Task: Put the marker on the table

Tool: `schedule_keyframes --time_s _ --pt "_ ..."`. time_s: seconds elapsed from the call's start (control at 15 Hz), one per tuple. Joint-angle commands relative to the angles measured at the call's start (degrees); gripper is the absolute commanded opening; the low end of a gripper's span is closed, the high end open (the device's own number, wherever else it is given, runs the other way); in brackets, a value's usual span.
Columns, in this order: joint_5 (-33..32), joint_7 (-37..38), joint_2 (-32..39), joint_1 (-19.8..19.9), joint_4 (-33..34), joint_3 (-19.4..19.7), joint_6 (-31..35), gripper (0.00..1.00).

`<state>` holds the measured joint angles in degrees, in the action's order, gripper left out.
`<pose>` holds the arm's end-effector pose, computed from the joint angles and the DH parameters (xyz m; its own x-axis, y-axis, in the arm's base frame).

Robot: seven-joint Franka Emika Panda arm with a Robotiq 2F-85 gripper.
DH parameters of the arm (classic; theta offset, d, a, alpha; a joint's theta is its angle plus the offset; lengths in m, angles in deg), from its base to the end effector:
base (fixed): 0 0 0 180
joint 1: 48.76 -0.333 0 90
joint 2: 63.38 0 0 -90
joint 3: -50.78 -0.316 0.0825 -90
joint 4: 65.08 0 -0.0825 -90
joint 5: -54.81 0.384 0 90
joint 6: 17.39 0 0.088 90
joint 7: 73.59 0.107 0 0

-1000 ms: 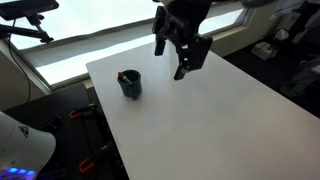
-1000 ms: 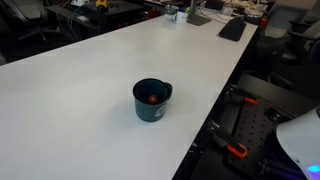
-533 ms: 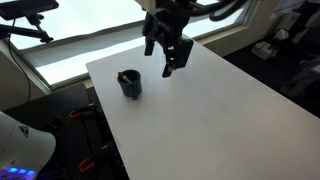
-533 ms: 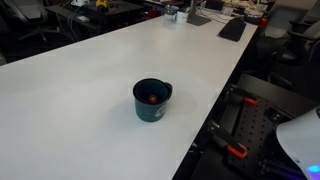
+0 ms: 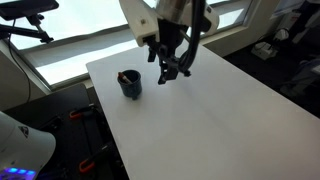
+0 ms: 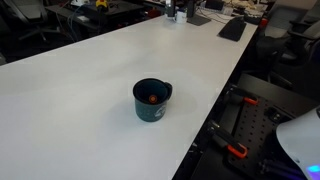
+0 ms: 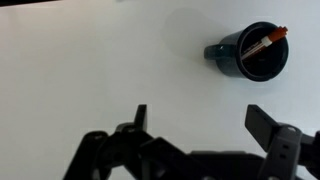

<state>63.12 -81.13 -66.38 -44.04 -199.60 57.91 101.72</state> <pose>0.4628 -0.0896 0.3370 0.9691 -0.1404 -0.2026 -0.1710 -0.9749 -0.1424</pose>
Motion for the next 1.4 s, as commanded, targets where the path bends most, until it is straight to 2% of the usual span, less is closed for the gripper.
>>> schedule_keyframes --time_s 0.0,0.33,0.8,1.33 --pt "3.9 6.2 2.2 -0.6 -2.2 -1.6 6.6 1.0" --pt "6.8 11.0 4.4 -2.3 -2.6 -4.5 7.7 1.0" --pt "9.0 12.6 6.3 -5.4 -2.5 -8.4 7.4 1.0" --pt "8.6 12.3 11.9 -6.7 -2.2 -9.7 10.3 1.0"
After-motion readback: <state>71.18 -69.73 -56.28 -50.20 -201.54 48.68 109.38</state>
